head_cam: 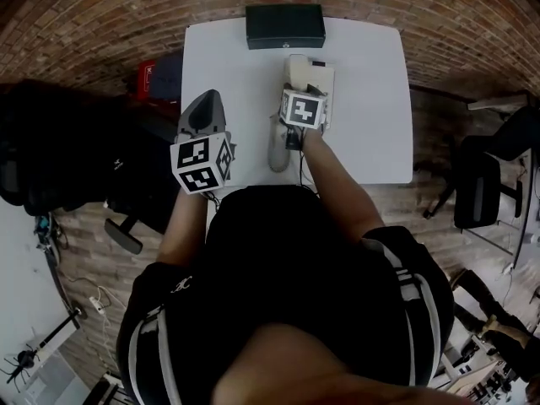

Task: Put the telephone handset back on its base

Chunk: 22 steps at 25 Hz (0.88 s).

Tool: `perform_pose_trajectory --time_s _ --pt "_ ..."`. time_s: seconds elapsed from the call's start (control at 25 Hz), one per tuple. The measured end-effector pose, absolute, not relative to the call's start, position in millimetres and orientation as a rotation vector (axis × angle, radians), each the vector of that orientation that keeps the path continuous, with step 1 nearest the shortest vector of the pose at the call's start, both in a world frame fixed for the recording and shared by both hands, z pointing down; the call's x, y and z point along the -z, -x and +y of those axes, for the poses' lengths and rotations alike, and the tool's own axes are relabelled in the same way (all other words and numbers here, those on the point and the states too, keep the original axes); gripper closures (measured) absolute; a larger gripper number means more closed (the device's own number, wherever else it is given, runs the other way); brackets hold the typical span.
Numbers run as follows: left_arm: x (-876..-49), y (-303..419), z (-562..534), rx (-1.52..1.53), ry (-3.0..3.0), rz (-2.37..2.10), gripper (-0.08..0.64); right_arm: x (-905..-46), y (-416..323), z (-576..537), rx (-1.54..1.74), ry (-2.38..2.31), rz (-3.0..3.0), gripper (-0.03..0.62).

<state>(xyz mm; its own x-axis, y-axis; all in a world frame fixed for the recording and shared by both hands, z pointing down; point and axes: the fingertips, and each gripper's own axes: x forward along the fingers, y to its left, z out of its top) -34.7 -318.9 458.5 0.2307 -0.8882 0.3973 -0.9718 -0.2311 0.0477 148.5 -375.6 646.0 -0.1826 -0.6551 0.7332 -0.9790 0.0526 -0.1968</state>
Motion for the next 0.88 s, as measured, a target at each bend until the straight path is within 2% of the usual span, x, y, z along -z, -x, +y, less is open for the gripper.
perform_pose_trajectory --time_s 0.88 --pt "-464.5 53.4 -333.9 -0.417 -2.202 -1.743 0.565 -683.2 -126.9 -386.7 -0.946 -1.606 -1.796 0.39"
